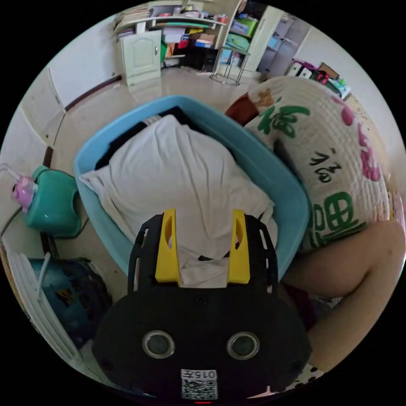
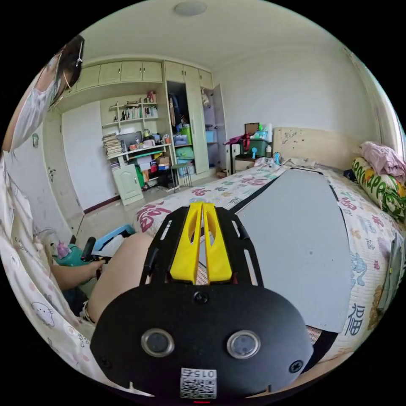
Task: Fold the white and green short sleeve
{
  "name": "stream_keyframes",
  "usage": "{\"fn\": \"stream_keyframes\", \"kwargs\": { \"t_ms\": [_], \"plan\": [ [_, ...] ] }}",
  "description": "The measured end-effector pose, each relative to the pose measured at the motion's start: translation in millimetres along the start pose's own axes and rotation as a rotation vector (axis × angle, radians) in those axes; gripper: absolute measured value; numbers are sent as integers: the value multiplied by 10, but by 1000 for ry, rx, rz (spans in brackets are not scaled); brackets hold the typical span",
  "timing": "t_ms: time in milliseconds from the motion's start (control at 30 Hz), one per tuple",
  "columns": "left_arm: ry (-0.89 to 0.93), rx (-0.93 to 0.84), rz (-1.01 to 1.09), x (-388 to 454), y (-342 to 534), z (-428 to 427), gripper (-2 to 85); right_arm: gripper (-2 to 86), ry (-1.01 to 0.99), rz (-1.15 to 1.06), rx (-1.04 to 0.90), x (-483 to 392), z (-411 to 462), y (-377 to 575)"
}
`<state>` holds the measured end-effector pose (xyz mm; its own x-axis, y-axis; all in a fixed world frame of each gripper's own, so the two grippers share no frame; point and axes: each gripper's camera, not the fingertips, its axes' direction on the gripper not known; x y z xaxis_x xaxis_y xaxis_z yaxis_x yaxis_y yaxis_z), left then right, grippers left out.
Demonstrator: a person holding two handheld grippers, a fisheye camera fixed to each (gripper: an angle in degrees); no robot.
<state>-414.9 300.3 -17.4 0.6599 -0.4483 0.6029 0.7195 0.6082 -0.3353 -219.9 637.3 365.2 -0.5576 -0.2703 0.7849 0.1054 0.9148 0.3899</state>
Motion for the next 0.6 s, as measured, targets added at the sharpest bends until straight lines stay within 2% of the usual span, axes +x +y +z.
{"fn": "stream_keyframes", "kwargs": {
  "t_ms": [167, 333, 433, 533, 600],
  "plan": [
    [-48, -19, -66, 450, -71, 178, 155, -10, -13, -62, -79, -221, 231, 114],
    [-11, -37, -70, 473, 4, -418, 37, -10, -91, -13, -110, -77, 217, 168],
    [147, 103, -141, 46, 293, -1243, 19, -10, -75, -20, -117, 69, 107, 205],
    [242, 325, -139, -331, 680, -2375, 9, -10, -74, 4, -111, 304, -70, 221],
    [379, 491, -96, -585, 965, -3301, 5, -9, -86, 49, -110, 537, -204, 234]
  ]
}}
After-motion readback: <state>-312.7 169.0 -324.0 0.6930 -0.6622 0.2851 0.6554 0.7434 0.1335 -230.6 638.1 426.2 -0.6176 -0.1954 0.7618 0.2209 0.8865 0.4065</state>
